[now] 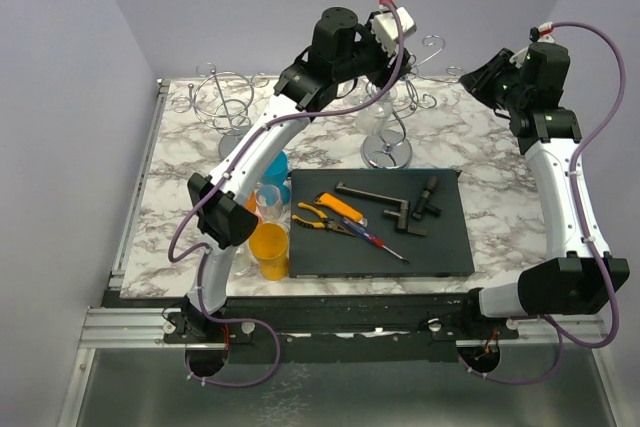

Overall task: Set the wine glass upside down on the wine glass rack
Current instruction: Adjust the wine rack at the center of the board.

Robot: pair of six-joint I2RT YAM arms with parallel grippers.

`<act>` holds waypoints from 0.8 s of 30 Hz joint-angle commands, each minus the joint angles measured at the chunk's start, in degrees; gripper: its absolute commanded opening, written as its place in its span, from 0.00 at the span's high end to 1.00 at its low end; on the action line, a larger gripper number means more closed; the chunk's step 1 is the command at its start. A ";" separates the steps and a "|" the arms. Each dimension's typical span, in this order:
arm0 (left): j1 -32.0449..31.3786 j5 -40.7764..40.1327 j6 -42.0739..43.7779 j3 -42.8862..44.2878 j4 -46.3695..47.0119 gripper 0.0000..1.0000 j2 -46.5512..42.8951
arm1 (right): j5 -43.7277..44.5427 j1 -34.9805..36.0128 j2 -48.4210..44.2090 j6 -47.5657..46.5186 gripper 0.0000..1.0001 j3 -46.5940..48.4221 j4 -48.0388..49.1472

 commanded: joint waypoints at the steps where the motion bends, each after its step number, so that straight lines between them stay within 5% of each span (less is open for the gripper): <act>1: -0.79 -2.92 1.77 2.34 -0.16 0.38 1.70 | -1.45 -0.41 -0.99 -0.73 0.76 -1.97 1.47; 13: -0.92 -6.08 2.77 3.35 -0.16 0.49 4.52 | -2.71 -0.41 -2.66 0.15 1.00 -5.64 4.70; 24: -0.88 -10.50 2.57 9.40 0.21 0.73 8.77 | -6.78 -0.41 -4.85 2.80 0.99 -9.16 6.44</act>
